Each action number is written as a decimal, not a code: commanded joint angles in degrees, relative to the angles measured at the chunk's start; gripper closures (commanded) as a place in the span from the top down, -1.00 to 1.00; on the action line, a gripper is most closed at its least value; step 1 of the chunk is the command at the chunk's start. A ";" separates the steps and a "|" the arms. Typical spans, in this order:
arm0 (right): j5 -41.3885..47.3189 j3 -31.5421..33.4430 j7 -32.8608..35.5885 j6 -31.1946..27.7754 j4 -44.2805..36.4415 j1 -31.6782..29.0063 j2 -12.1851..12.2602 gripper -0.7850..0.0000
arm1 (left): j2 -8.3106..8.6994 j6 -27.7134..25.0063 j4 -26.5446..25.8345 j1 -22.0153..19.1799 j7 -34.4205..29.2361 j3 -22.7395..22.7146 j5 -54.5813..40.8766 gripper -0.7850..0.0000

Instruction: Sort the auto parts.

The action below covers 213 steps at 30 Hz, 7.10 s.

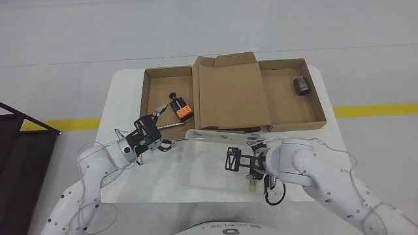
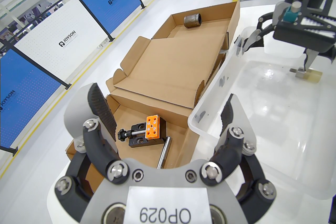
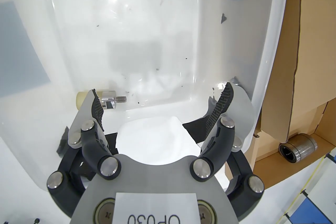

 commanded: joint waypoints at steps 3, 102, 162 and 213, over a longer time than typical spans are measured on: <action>0.61 1.69 -0.08 1.17 0.24 -0.83 0.35 1.00 | 0.00 0.00 0.00 0.00 0.01 0.00 0.00 1.00; -27.39 40.62 -86.45 -8.06 -2.31 -42.30 5.99 1.00 | -0.88 -6.50 1.30 -4.76 -34.10 12.37 -6.99 1.00; -1.12 20.57 -17.95 -23.37 -4.45 -17.80 4.60 0.91 | -0.88 -6.50 1.30 -4.76 -34.10 12.37 -6.99 1.00; 11.73 -25.06 5.73 0.24 1.56 20.33 10.62 0.76 | -0.88 -6.50 1.30 -4.76 -34.10 12.37 -6.99 1.00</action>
